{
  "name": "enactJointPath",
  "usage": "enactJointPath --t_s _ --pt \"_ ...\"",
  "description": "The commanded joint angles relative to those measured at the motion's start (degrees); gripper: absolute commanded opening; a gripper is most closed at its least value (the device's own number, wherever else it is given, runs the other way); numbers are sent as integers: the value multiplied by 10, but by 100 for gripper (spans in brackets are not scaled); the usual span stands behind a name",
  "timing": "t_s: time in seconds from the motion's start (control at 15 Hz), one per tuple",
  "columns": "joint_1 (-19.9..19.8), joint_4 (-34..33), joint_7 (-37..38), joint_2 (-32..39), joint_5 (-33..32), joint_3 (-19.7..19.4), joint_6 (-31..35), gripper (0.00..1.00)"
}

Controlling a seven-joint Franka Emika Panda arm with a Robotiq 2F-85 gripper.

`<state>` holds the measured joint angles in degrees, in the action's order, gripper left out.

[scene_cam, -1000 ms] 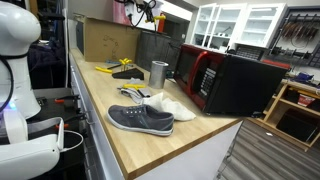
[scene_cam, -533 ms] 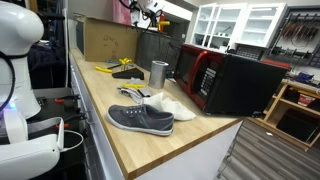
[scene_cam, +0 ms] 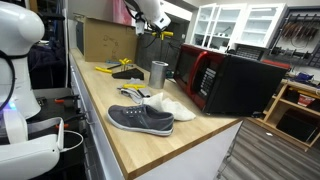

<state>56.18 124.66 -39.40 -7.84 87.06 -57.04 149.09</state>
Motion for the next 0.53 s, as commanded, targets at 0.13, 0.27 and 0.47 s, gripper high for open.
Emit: enactJointPath --t_s 0.13,0.27,0.47 --pt "-7 -35 -26 95 83 -51 -85 6" --pt "-120 -39 -21 117 90 45 -102 6" --pt "-241 -48 -26 133 101 154 -105 6"
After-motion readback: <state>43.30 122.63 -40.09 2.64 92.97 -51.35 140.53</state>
